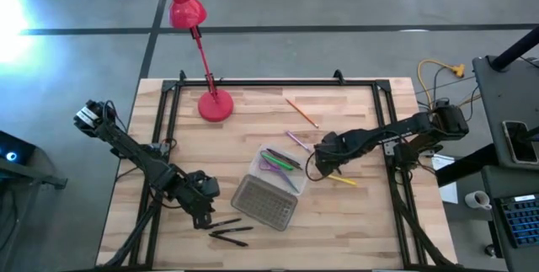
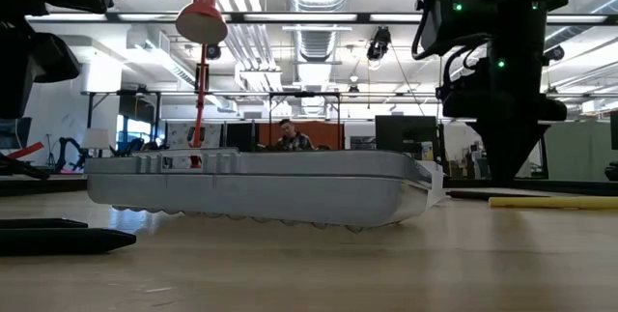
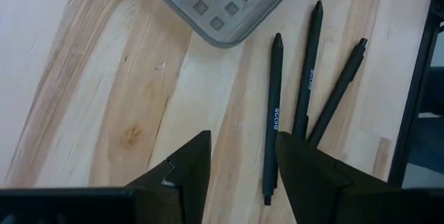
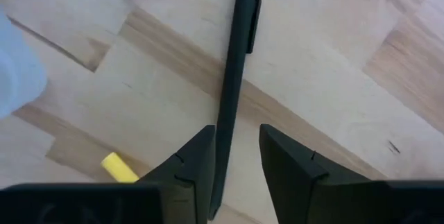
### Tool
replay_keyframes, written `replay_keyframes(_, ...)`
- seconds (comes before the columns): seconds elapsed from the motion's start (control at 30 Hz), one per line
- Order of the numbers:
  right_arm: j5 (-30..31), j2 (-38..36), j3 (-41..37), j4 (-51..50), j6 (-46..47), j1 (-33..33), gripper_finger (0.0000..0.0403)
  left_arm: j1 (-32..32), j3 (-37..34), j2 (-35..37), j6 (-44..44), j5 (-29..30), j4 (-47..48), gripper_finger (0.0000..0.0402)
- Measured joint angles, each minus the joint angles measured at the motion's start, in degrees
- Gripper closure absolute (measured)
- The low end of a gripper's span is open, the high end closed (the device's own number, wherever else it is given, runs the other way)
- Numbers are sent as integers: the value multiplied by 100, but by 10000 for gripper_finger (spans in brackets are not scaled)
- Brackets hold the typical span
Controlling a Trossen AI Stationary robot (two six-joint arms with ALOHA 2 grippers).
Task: Pick & place school supplies into a supply box
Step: Put the black pen into the supply box
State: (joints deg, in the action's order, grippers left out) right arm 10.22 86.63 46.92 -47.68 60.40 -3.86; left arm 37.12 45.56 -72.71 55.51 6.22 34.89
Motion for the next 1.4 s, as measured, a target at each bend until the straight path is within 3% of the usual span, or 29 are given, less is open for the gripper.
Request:
replay_keyframes(0.37, -293, 97, 66, 226, 127, -16, 299, 2, -99, 0, -99, 191, 3, 254)
replay_keyframes(0.73, -129, 959, 81, 362, 203, -15, 310, 3, -90, 0, -97, 326, -5, 254)
replay_keyframes(0.97, -308, 896, 87, 492, -292, 90, 350, 7, -90, 0, -79, 325, 1, 254)
replay_keyframes(1.07, -210, 796, 79, 505, -404, 33, 380, 7, -90, 0, -77, 324, 2, 254)
replay_keyframes(1.27, 31, 317, 196, 415, -485, -163, 386, 7, -90, 0, -48, 321, 3, 254)
replay_keyframes(1.4, 798, 59, 638, 170, -83, -385, 387, 7, -90, 0, -34, 319, -3, 254)
